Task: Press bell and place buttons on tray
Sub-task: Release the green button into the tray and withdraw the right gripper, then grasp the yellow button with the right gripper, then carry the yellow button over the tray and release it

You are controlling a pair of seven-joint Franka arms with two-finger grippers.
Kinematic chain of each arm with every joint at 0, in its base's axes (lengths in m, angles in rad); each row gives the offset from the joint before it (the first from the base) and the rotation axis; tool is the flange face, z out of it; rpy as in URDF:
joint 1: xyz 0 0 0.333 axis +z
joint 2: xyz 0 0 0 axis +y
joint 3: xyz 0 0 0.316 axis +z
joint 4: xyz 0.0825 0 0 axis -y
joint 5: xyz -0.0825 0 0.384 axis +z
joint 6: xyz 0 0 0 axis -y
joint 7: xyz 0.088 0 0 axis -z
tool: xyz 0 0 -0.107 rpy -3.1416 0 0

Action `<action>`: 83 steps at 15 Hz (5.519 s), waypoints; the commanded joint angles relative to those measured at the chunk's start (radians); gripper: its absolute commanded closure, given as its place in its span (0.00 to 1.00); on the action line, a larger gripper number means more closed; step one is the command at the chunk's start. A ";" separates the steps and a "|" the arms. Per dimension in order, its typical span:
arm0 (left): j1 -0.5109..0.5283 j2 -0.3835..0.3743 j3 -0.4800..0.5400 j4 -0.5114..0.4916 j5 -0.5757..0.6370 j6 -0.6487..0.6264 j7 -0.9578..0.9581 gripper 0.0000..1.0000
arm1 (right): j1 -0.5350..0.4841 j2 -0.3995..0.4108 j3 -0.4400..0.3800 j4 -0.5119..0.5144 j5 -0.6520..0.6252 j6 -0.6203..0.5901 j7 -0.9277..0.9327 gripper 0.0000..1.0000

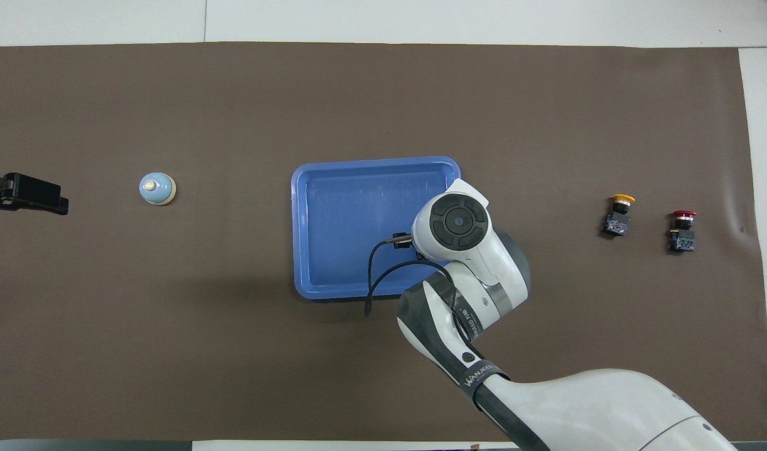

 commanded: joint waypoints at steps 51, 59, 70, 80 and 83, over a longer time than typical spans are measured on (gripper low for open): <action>0.002 -0.006 0.003 0.007 -0.008 -0.021 0.009 0.00 | -0.502 -0.172 0.002 0.017 -0.023 -0.300 -0.296 1.00; 0.002 -0.007 0.001 0.007 -0.008 -0.021 0.009 0.00 | -0.123 -0.147 0.002 0.208 0.075 -0.440 0.100 1.00; 0.002 -0.007 0.001 0.008 -0.008 -0.021 0.009 0.00 | 0.118 0.084 -0.002 0.198 0.037 -0.152 0.287 1.00; 0.002 -0.007 0.001 0.008 -0.008 -0.021 0.009 0.00 | 0.117 0.085 -0.003 0.161 0.025 -0.124 0.321 0.00; 0.002 -0.007 0.001 0.008 -0.008 -0.021 0.009 0.00 | 0.105 0.056 -0.003 0.186 0.025 -0.188 0.344 0.00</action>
